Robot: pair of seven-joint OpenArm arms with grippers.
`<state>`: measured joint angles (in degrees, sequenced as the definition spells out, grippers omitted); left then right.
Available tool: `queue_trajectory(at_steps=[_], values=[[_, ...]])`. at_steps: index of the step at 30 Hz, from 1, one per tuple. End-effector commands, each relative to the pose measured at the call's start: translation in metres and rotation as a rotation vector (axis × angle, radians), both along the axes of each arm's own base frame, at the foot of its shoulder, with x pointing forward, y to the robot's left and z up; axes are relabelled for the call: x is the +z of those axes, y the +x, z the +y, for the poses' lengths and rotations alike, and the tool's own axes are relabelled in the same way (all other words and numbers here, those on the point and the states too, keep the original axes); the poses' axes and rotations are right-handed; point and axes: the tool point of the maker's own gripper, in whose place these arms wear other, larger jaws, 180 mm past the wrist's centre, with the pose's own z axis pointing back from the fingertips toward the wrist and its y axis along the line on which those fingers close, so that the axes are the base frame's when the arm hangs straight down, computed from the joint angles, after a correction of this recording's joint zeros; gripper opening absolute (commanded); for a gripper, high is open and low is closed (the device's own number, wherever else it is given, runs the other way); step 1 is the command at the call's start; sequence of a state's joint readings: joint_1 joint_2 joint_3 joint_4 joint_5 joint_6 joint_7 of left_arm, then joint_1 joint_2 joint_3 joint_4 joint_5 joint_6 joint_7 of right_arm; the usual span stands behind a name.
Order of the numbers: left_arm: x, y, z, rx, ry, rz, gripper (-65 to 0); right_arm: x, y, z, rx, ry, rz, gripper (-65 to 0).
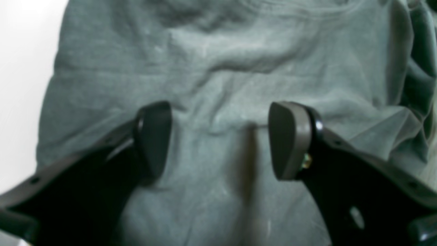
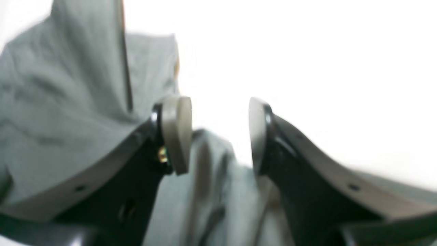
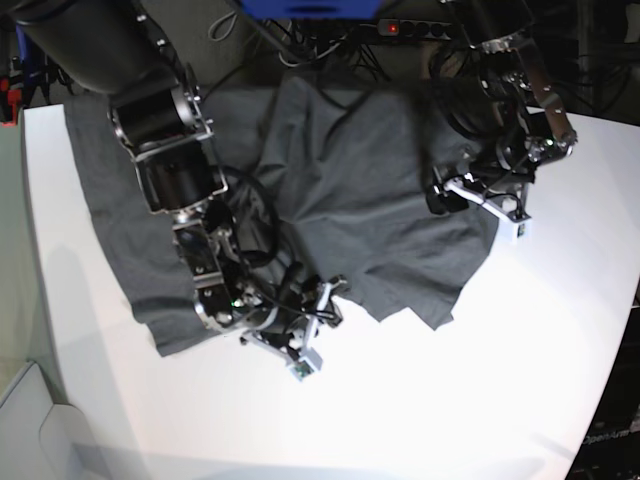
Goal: Layout the t-shirt on the table in an organized manner, then fold the t-shirt properly
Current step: 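Lift the grasped shirt section with the right gripper, bunching the fabric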
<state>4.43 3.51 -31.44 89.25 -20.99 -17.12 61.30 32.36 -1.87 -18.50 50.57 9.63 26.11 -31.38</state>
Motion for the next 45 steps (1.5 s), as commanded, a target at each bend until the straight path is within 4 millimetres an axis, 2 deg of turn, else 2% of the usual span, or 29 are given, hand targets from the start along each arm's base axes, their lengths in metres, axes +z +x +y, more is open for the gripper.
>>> queue_trajectory(at_steps=[1,6,15,17,21,29,40,42,45], values=[[-0.008,-0.01,0.003,-0.005,0.019,0.057,-20.7,0.024,0.014,0.009,0.005,0.045,-0.061,-36.9],[-0.009,-0.013,0.003,-0.005,0.021,0.061,-20.7,0.025,0.014,0.012,0.008,0.056,-0.067,-36.9],[-0.008,-0.014,0.003,-0.005,0.023,0.062,-20.7,0.014,-0.008,0.044,0.127,0.008,-0.071,-36.9],[-0.009,-0.015,0.003,-0.005,0.023,0.063,-20.7,0.013,-0.01,0.047,0.137,0.002,-0.071,-36.9],[-0.009,-0.015,0.003,-0.005,0.021,0.063,-20.7,0.011,-0.01,0.047,0.134,0.011,-0.071,-36.9],[-0.009,-0.015,0.002,-0.005,0.018,0.063,-20.7,-0.027,-0.011,0.032,0.083,0.025,0.001,-36.9],[-0.009,-0.015,0.001,-0.005,0.017,0.064,-20.7,-0.034,-0.013,0.029,0.075,0.026,0.009,-37.8],[-0.009,-0.014,0.001,-0.005,0.018,0.063,-20.7,-0.035,-0.014,0.028,0.076,0.022,0.013,-41.0],[-0.01,-0.015,0.001,-0.005,0.016,0.066,-20.7,-0.038,-0.013,0.021,0.069,0.011,0.015,-50.1]])
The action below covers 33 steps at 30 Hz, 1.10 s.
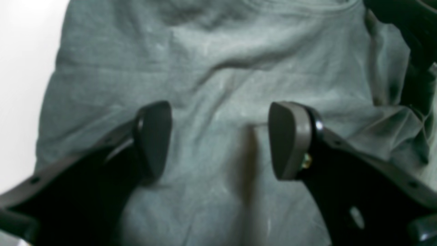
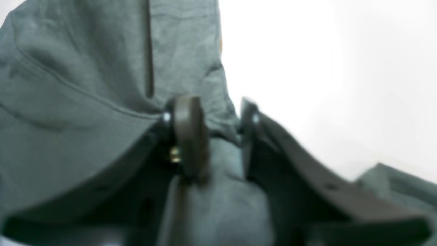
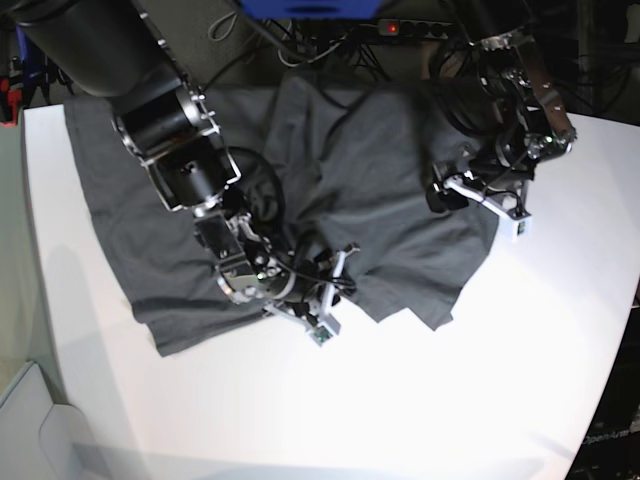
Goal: Layout the t-shirt on the table in an organized manner, then fold the t-shirt properly
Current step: 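Lift the grasped shirt section with the right gripper, bunching the fabric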
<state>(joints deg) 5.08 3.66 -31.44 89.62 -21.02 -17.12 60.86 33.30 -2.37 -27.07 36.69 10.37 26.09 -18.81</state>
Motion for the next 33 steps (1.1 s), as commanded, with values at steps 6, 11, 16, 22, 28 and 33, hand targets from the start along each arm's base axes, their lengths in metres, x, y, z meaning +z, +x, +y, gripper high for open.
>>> queue_trajectory(at_steps=[6,11,16,22,28,33], values=[[-0.009,-0.012,0.001,-0.008,0.015,0.067,-20.7,0.011,0.012,-0.005,-0.001,-0.005,-0.029,-65.0],[-0.01,-0.012,0.001,-0.008,0.013,0.07,-20.7,0.013,0.016,-0.014,-0.012,-0.014,-0.036,-65.0],[-0.011,-0.013,0.001,-0.007,0.013,0.071,-20.7,0.018,0.02,-0.013,-0.011,-0.01,-0.049,-65.0],[-0.014,-0.02,0.002,-0.005,0.012,0.079,-20.7,0.03,0.008,-0.005,0.011,0.025,-0.108,-65.0],[-0.015,-0.021,0.004,-0.007,0.018,0.083,-20.7,0.068,0.006,0.005,-0.023,0.069,-0.218,-65.0],[-0.015,-0.021,0.003,-0.006,0.014,0.081,-20.7,0.058,0.022,-0.032,-0.242,0.01,-0.213,-65.0]])
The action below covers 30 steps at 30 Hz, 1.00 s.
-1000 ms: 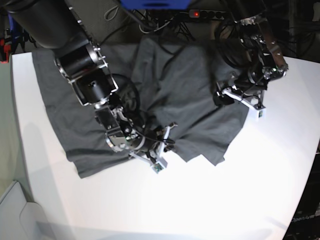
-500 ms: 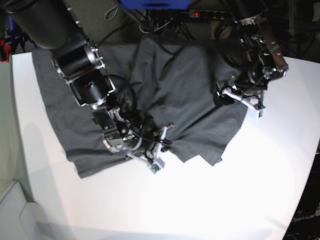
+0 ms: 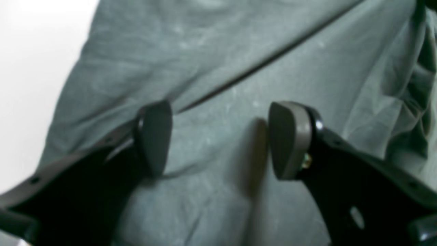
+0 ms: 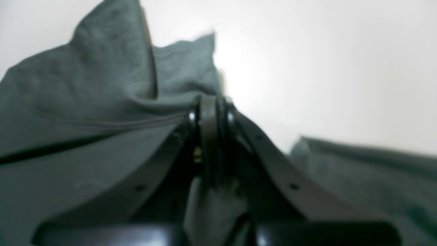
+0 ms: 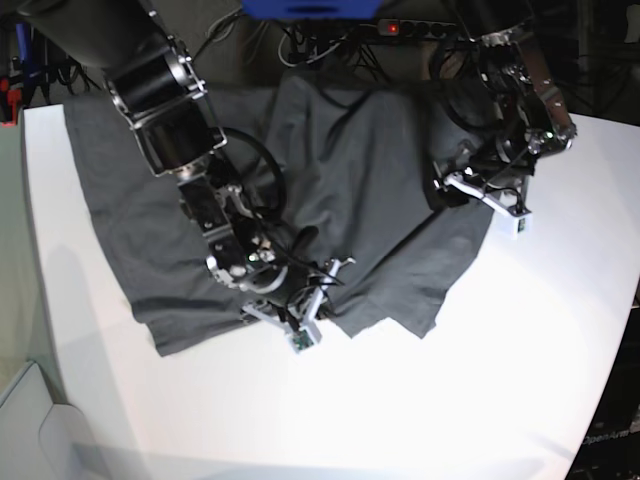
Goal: Layout the t-shirt on the table in an organized manner, then fold the t-shirt properly
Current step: 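Lift the grasped shirt section with the right gripper, bunching the fabric, then move the right gripper to the shirt's hem corner and grasp it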
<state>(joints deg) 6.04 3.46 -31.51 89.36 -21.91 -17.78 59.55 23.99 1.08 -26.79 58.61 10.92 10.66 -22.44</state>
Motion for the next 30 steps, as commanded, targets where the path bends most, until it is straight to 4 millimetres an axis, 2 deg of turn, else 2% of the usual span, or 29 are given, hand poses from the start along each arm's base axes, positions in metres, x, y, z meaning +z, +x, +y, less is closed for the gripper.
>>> queue_trajectory(at_steps=[1,6,11,13,19,24,28,30], values=[[-0.013,-0.017,0.003,-0.008,0.021,0.093,-20.7,0.014,0.012,-0.008,-0.045,0.009,-0.05,-65.0],[-0.012,-0.017,0.003,-0.006,0.022,0.09,-20.7,0.028,-0.007,-0.013,-0.106,0.056,-0.132,-65.0],[-0.011,-0.014,0.003,-0.006,0.023,0.084,-20.7,0.047,-0.035,0.0,-0.078,0.118,-0.184,-65.0],[-0.011,-0.014,0.003,-0.006,0.024,0.084,-20.7,0.046,-0.051,0.014,-0.012,0.136,-0.179,-65.0],[-0.01,-0.013,0.003,-0.007,0.021,0.08,-20.7,0.034,-0.088,0.048,0.227,0.137,-0.139,-65.0],[-0.01,-0.012,0.003,-0.007,0.024,0.08,-20.7,0.005,-0.11,0.056,0.317,0.071,-0.08,-65.0],[-0.01,-0.012,0.003,-0.007,0.023,0.079,-20.7,0.0,-0.118,0.059,0.347,0.059,-0.071,-65.0],[-0.01,-0.012,0.003,-0.007,0.024,0.08,-20.7,-0.006,-0.121,0.053,0.357,0.037,-0.063,-65.0]])
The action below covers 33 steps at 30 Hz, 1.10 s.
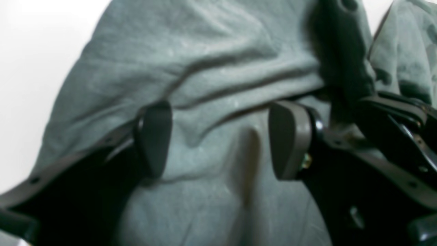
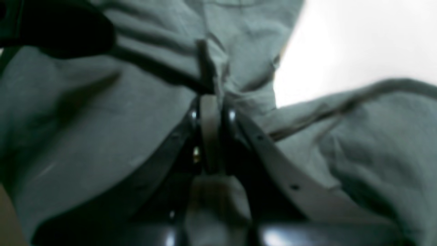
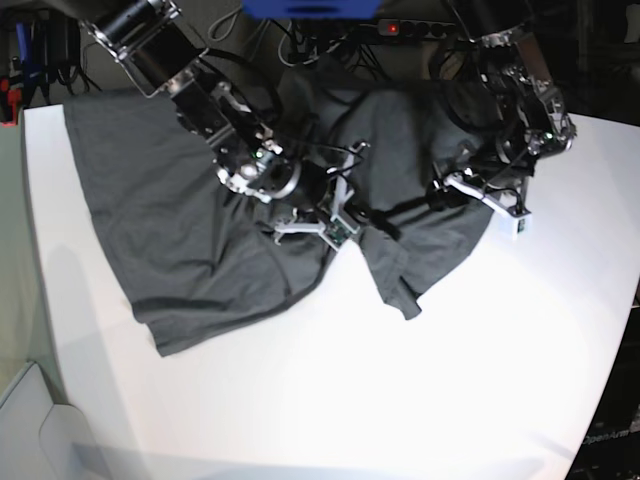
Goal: Layout the t-shirt on the table in an organized manner, then fold the t-shirt properly
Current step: 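Move the right gripper to the shirt's hem corner and grasp it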
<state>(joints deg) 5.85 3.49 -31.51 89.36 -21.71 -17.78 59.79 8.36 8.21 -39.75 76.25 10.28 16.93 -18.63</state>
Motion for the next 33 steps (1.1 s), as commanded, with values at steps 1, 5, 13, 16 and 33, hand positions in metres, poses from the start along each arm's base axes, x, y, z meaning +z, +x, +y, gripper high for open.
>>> queue_trajectory(at_steps=[1,5,13,16,33], values=[[-0.01,-0.013,0.003,-0.005,0.021,0.077,-20.7,0.01,0.005,0.001,0.018,0.013,-0.038,-65.0],[-0.01,-0.013,0.003,-0.005,0.02,0.077,-20.7,0.022,0.026,-0.008,-0.029,0.021,-0.073,-65.0],[-0.01,-0.012,0.003,-0.005,0.018,0.074,-20.7,0.054,0.095,-0.081,-0.51,0.165,-0.118,-65.0],[-0.01,-0.012,0.003,-0.005,0.018,0.074,-20.7,0.048,0.091,-0.08,-0.507,0.151,-0.089,-65.0],[-0.007,-0.007,0.003,-0.004,0.023,0.066,-20.7,-0.004,0.072,-0.062,-0.427,0.02,0.056,-43.6]])
